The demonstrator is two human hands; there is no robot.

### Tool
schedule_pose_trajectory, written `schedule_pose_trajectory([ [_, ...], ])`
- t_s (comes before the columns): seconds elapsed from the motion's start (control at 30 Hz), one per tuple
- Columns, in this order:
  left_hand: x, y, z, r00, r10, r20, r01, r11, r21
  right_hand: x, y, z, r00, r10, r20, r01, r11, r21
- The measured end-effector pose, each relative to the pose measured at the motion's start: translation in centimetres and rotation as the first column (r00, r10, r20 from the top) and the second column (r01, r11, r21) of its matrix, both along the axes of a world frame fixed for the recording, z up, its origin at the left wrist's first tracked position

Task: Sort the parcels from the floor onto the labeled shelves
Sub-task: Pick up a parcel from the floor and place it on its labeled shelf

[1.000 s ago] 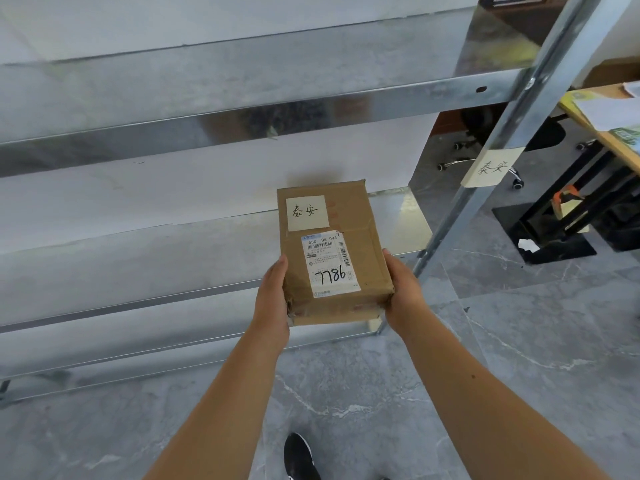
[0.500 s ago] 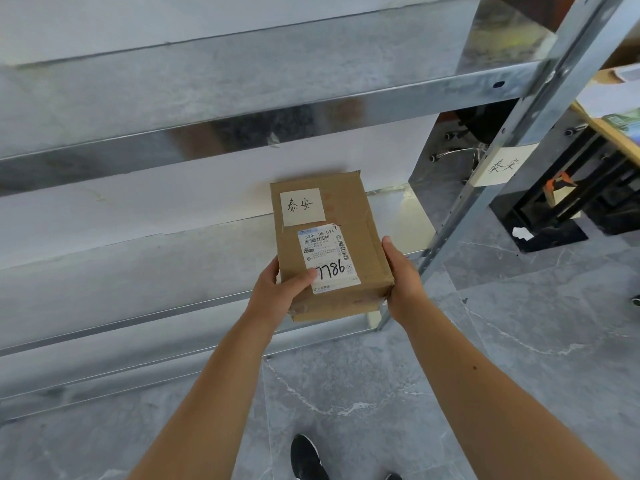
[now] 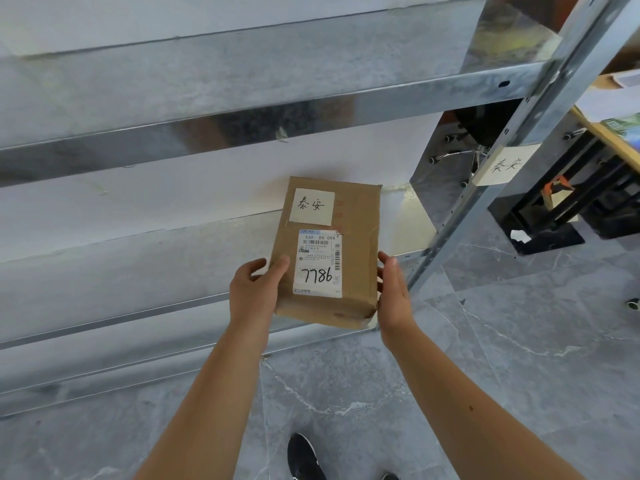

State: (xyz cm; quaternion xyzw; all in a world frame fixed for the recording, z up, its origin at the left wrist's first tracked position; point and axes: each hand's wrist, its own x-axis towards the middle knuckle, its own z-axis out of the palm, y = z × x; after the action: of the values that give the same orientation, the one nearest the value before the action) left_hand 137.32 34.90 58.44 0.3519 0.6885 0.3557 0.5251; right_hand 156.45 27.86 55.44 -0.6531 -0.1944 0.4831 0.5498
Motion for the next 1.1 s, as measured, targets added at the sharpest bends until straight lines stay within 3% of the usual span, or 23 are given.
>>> schedule_pose_trajectory([
  [0.2,-0.1,-0.7,-0.3,0.981,0.059,-0.185,0.005,0.945,0.328,-2.5,-0.1,-0.8,0.996,0.014,0.091,-0.009,0.998,-0.057],
  [0.33,0.4,-1.6,-0.5,0.998,-0.059,0.007,0.05,0.898,0.437,-3.7,-0.2,-1.0,0.994,0.081,0.069,-0.072,0.989,-0.132],
  [0.4,0.1,-1.9,-0.8,0.996,-0.078,-0.03,0.083,0.87,0.486,-4.1,-0.1,-0.9,0.994,0.089,0.059,-0.079,0.986,-0.15],
  [0.47,-0.3,-2.2,-1.2,0.979,-0.123,-0.165,0.188,0.859,0.477,-4.3,0.0,-1.0,0.991,0.1,0.09,-0.085,0.983,-0.161],
  [0.6,-2.0,-1.9,-0.9,0.854,-0.261,-0.45,0.441,0.823,0.359,-4.7,0.1,-1.9,0.972,0.092,0.216,-0.047,0.978,-0.203],
  [0.8,-3.9,-0.1,0.1,0.81,-0.4,-0.428,0.555,0.759,0.341,-4.0,0.7,-1.3,0.948,-0.044,0.315,0.08,0.991,-0.105],
  [0.97,-3.8,0.5,-0.3,0.871,-0.29,-0.397,0.454,0.782,0.426,-2.3,2.3,0.0,0.86,-0.037,0.51,0.104,0.989,-0.105],
  [1.1,-4.0,1.0,-0.9,0.846,-0.201,-0.494,0.441,0.783,0.438,-1.6,3.2,0.4,0.715,0.054,0.697,0.038,0.992,-0.117],
])
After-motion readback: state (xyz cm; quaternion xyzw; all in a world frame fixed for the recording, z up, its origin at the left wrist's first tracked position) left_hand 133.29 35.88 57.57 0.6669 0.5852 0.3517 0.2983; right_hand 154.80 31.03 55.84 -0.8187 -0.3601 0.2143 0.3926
